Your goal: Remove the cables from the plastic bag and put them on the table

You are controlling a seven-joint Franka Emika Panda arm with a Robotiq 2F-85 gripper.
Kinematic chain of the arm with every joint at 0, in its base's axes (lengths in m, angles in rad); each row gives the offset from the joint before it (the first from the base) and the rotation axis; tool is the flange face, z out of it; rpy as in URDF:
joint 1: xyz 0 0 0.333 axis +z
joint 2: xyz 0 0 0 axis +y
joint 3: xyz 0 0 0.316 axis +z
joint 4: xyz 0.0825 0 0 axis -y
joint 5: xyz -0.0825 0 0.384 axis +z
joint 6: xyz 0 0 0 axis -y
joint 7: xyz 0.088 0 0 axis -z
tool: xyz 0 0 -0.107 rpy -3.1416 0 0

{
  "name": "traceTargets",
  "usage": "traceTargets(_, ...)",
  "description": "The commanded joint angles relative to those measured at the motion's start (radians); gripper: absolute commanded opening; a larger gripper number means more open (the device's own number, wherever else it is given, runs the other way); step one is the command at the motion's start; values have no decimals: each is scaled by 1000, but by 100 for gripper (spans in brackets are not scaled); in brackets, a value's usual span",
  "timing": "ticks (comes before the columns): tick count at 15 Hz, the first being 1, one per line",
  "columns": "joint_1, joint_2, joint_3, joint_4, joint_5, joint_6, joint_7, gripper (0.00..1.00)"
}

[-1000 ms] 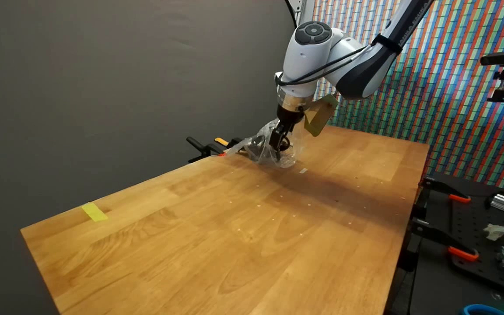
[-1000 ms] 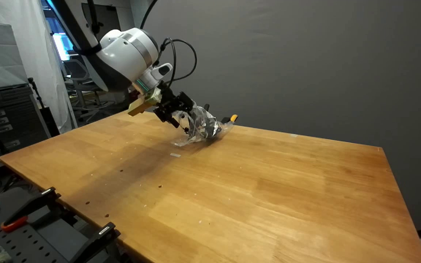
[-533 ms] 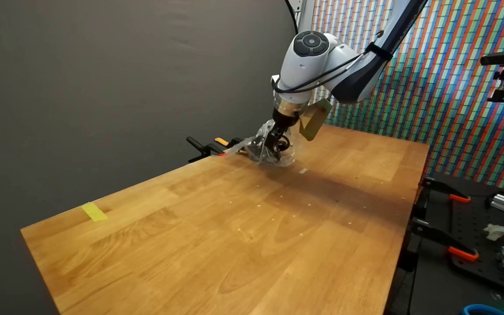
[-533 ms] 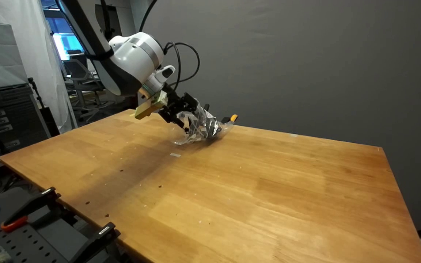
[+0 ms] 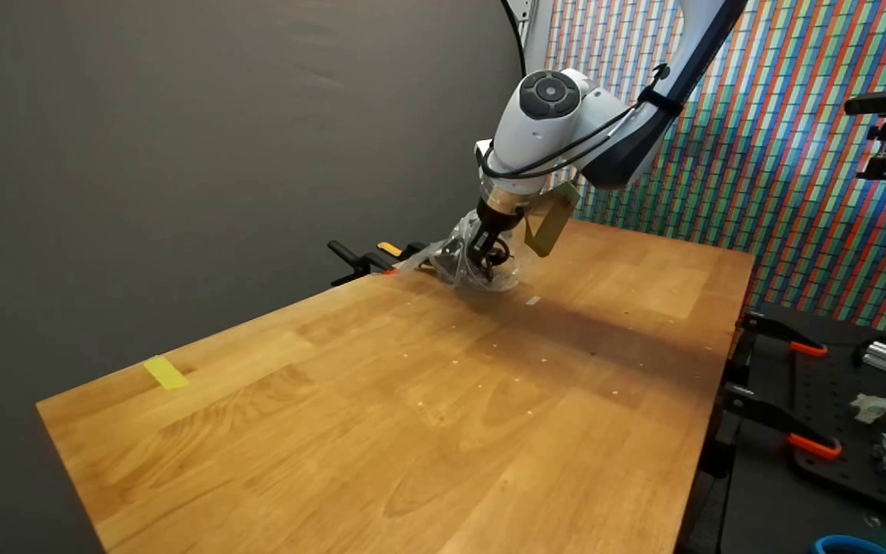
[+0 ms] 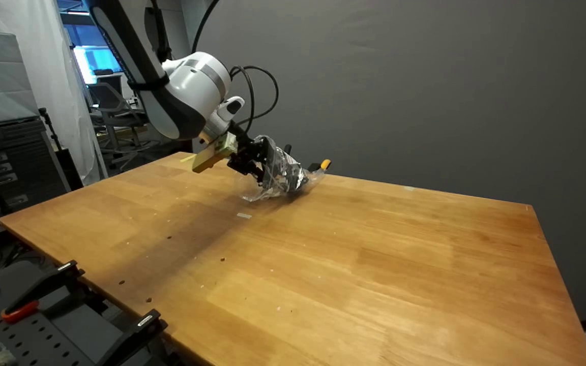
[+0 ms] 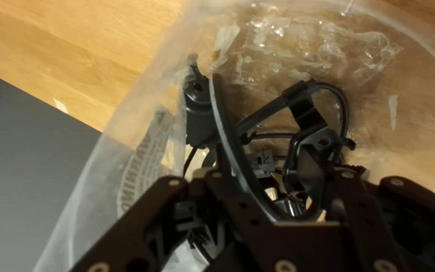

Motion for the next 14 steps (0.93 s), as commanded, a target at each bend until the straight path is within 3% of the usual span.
traceTargets(1, 5, -35, -1, -13, -25, -4, 14, 20)
traceTargets(4, 7, -80, 8, -46, 0, -9, -17, 1)
traceTargets(8, 27, -152, 6, -110, 94, -12, -98, 1)
traceTargets(14, 54, -294, 35, -263, 528, -37, -470, 1)
